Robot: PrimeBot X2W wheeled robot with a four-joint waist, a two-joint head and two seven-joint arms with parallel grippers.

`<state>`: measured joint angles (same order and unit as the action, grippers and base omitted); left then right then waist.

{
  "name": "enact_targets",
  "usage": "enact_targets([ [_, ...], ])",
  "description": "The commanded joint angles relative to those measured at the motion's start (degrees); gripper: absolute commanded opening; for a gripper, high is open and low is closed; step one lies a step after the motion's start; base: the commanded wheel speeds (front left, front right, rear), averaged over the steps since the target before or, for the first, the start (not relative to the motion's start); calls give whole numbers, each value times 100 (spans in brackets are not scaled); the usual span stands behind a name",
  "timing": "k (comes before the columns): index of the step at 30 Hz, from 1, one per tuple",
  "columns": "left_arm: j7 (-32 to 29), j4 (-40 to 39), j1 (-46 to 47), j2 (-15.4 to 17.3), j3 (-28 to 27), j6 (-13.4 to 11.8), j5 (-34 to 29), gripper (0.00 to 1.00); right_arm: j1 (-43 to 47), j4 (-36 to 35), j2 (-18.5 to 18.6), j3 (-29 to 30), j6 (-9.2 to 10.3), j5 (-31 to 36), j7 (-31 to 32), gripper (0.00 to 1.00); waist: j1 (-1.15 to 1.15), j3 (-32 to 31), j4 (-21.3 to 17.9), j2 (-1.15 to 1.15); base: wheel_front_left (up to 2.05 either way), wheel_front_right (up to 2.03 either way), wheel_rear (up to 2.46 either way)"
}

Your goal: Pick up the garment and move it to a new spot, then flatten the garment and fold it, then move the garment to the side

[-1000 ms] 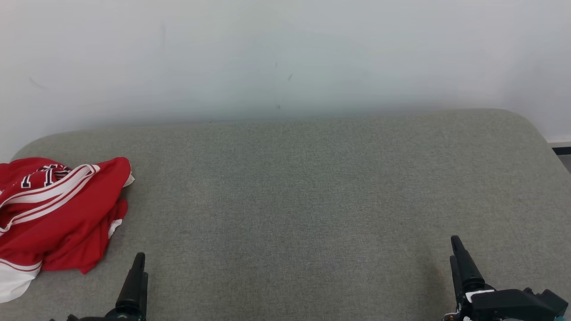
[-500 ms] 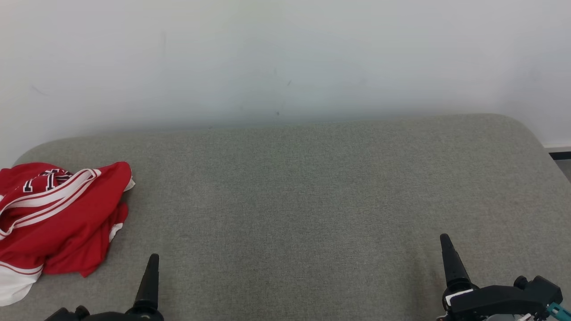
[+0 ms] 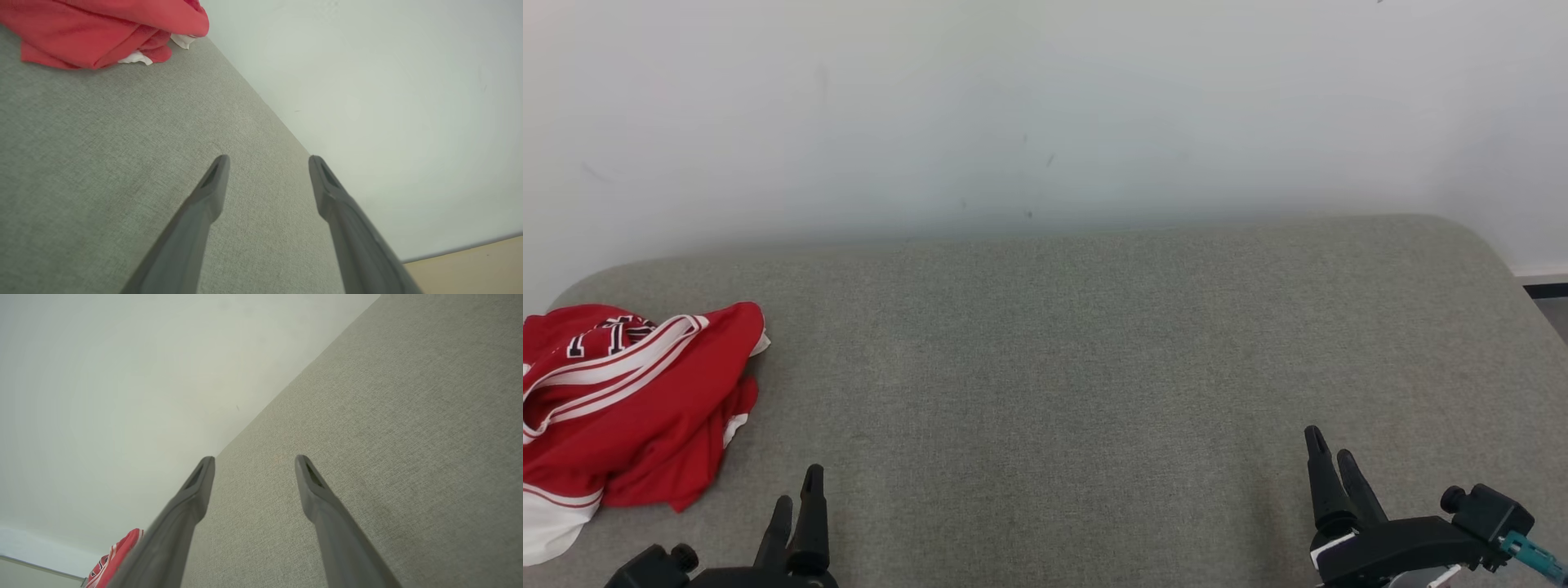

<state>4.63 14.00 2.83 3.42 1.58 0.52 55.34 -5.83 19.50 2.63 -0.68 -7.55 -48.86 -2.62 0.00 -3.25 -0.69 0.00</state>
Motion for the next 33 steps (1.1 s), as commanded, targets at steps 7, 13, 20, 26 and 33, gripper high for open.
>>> enact_targets([
  [7,179,-90,-29,65,88,-52,-754,100,-64,-129,26,-120,5,732,-51,100,0,-39,-15,0,0,0,0],
  [13,266,-58,-27,76,145,-76,-1140,100,-37,-148,27,-129,6,1099,-44,100,0,-65,-15,0,0,0,0],
  [20,374,-1,-21,106,170,-140,-1640,100,-25,-134,28,-124,6,1556,-74,100,0,-109,-13,0,0,0,0],
  [26,465,-51,-58,131,170,-127,-2025,100,-30,-113,29,-188,7,1890,-120,100,0,-149,-36,0,0,0,0],
  [33,564,-38,-110,125,210,-85,-2409,100,-34,-80,30,-266,8,2271,-184,100,0,-200,-54,0,0,0,0],
])
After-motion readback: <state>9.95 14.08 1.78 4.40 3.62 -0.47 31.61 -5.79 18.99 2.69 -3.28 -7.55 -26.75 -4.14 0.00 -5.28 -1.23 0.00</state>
